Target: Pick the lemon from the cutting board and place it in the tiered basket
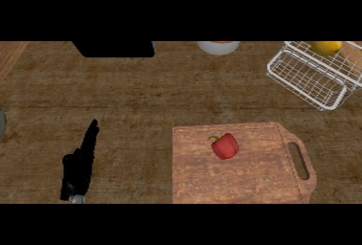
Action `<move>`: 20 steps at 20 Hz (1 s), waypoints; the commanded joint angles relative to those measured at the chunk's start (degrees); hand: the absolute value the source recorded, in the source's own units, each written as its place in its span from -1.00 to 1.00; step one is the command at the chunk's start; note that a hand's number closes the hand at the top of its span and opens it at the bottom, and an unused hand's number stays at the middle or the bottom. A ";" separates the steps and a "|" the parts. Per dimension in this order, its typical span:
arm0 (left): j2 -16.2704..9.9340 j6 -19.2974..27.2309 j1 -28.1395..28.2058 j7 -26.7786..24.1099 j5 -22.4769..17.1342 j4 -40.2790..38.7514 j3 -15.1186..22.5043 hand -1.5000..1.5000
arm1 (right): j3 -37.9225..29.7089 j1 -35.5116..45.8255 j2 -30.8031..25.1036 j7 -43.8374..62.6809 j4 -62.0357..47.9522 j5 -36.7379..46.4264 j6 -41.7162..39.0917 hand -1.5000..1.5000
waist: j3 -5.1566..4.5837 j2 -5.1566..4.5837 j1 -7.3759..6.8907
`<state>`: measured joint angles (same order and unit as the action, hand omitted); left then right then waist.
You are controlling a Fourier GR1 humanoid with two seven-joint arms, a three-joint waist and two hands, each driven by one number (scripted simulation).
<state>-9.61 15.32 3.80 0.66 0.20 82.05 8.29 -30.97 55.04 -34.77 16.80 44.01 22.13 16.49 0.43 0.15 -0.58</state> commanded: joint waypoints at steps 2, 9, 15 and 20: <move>-0.68 -1.65 1.75 0.40 -1.58 -2.21 -1.37 0.00 | -3.46 -3.32 -4.96 1.06 2.83 1.06 7.40 -1.00 | -0.45 -0.14 0.90; 0.27 -0.04 2.45 1.65 -0.76 -0.34 -1.36 0.00 | -12.45 -16.03 -14.09 8.72 12.91 -6.18 -1.21 -1.00 | -0.47 0.61 3.46; 0.23 -0.44 6.96 -1.24 -2.01 0.05 -2.70 0.00 | -25.28 -32.06 -20.08 7.51 18.97 -16.16 -15.41 -1.00 | -0.46 0.88 5.01; -0.43 -1.54 5.10 -1.35 -2.26 -0.80 -3.59 0.00 | -38.05 -44.10 -21.40 3.77 19.20 -24.07 -27.30 -1.00 | -0.42 0.48 4.22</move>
<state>-10.29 14.86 8.47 -1.05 -1.04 84.31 5.26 -61.03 19.58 -55.60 22.28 61.59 3.36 -2.82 0.27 1.10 3.60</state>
